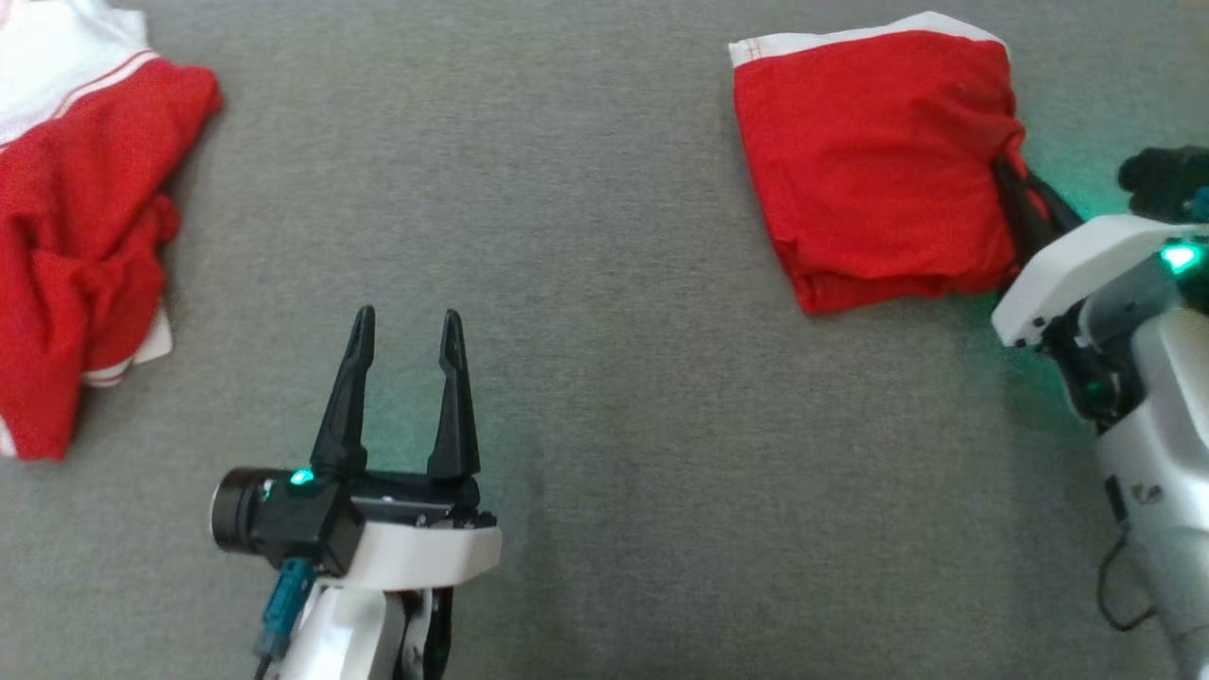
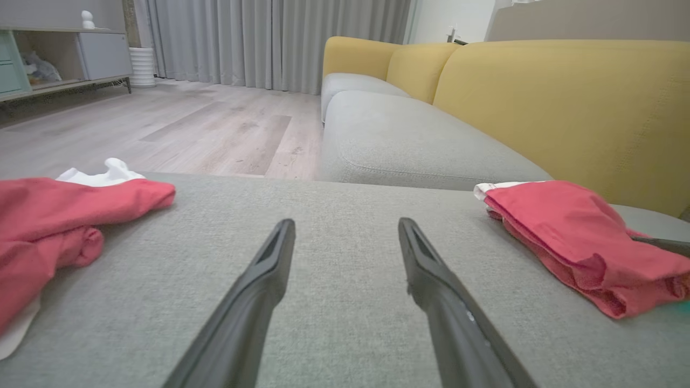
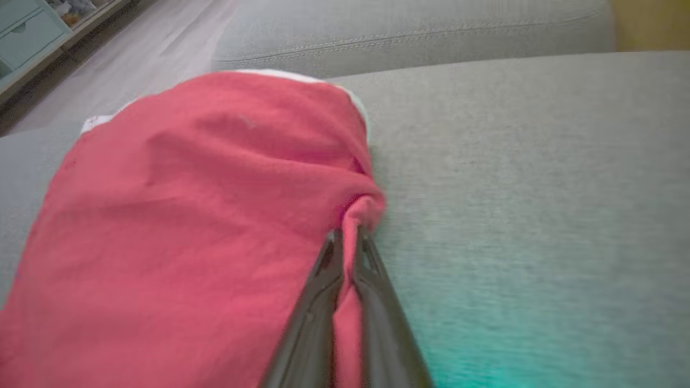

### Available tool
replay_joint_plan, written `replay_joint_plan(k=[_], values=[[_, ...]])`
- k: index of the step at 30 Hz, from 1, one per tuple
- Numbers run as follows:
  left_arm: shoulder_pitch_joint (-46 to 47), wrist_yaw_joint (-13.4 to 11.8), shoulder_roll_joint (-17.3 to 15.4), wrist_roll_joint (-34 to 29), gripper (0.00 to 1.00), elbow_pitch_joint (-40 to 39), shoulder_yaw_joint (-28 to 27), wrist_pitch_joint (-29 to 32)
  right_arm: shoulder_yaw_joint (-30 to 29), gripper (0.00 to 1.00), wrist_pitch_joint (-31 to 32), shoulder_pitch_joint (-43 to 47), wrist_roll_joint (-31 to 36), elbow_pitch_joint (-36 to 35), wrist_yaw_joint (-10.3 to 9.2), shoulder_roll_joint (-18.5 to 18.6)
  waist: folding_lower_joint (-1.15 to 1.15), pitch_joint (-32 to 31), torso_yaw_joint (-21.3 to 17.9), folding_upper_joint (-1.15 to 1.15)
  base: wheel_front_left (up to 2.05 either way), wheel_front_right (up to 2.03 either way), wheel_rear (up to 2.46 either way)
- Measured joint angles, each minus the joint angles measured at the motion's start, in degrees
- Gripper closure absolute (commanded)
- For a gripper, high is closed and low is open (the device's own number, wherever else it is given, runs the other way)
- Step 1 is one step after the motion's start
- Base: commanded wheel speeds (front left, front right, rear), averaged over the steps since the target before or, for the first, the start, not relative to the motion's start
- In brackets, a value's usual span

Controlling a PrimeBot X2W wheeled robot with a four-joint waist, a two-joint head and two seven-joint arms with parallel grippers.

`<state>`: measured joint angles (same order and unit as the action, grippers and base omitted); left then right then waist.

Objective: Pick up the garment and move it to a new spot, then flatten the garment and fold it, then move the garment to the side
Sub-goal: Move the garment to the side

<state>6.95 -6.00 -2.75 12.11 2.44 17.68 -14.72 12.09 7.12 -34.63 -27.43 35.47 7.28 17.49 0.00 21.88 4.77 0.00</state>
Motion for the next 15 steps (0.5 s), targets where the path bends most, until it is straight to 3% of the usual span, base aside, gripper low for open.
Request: replay_joint_plan(k=[8, 15], values=[[2.4, 1.6, 0.0, -1.8, 0.0, -0.8, -0.6, 0.0, 1.0, 1.0, 0.7, -1.4, -0.3, -2.9, 0.0, 10.5, 0.0, 2.8, -4.7, 0.0, 0.0, 0.0, 0.0], [6.6, 3.7, 0.1, -3.9, 0.0, -1.0, -1.1, 0.0, -3.4, 1.0, 2.1, -1.7, 0.8, -5.0, 0.0, 20.2, 0.0, 7.8, -8.3, 0.0, 0.0, 0.0, 0.0]])
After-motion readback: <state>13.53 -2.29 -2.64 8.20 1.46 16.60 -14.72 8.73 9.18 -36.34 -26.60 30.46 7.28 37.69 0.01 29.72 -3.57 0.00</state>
